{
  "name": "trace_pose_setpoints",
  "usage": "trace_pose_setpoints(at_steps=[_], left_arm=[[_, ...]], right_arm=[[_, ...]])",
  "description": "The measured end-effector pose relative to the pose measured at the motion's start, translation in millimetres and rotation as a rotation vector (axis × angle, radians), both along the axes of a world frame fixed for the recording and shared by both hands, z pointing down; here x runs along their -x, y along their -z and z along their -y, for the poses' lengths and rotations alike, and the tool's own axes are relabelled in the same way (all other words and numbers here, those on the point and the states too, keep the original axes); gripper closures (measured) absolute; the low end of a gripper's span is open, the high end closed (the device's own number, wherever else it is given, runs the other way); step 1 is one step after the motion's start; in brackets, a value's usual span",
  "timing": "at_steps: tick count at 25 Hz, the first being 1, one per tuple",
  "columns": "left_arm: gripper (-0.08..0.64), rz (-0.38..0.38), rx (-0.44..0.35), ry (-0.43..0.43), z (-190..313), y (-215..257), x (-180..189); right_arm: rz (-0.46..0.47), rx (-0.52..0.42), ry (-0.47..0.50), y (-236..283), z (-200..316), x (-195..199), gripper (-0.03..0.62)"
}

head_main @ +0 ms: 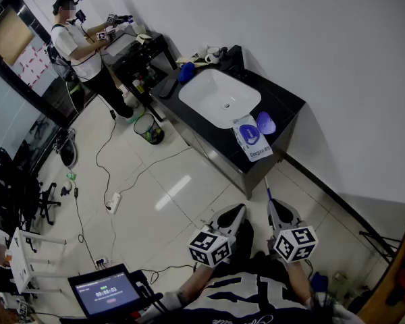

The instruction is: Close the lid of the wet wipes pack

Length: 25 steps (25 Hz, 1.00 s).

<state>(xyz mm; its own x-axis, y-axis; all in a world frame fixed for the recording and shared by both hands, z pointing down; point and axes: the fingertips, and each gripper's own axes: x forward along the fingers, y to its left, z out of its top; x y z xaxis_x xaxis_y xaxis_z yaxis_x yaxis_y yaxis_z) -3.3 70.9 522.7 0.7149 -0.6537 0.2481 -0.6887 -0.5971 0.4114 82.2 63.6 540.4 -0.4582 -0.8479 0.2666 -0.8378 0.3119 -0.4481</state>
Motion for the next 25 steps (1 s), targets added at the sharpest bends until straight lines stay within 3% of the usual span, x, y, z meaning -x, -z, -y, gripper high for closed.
trace_pose_setpoints(at_steps=[3,6,14,25], left_arm=[[0.56,0.025,-0.004,-0.026,26.2,-3.5,1.1],[0.56,0.044,0.004,-0.054,86.7,-7.3,7.1],[0.56,0.019,0.035,-0.115,184.6,-15.0,20.0],[0.56,0.022,0.111,-0.214,241.9,-40.4,13.7]], right_arm=[[-0.006,0.001,-0.034,-0.3,21.5,-4.2,0.594],[-0.011,0.006,-0.063,-2.0,82.9,-1.7,0.594],[-0.018,0.006,-0.147,2.8,178.1,3.4,0.594],[-0.07,0.064,-0.235,0.6,212.6,-2.1,0.594]])
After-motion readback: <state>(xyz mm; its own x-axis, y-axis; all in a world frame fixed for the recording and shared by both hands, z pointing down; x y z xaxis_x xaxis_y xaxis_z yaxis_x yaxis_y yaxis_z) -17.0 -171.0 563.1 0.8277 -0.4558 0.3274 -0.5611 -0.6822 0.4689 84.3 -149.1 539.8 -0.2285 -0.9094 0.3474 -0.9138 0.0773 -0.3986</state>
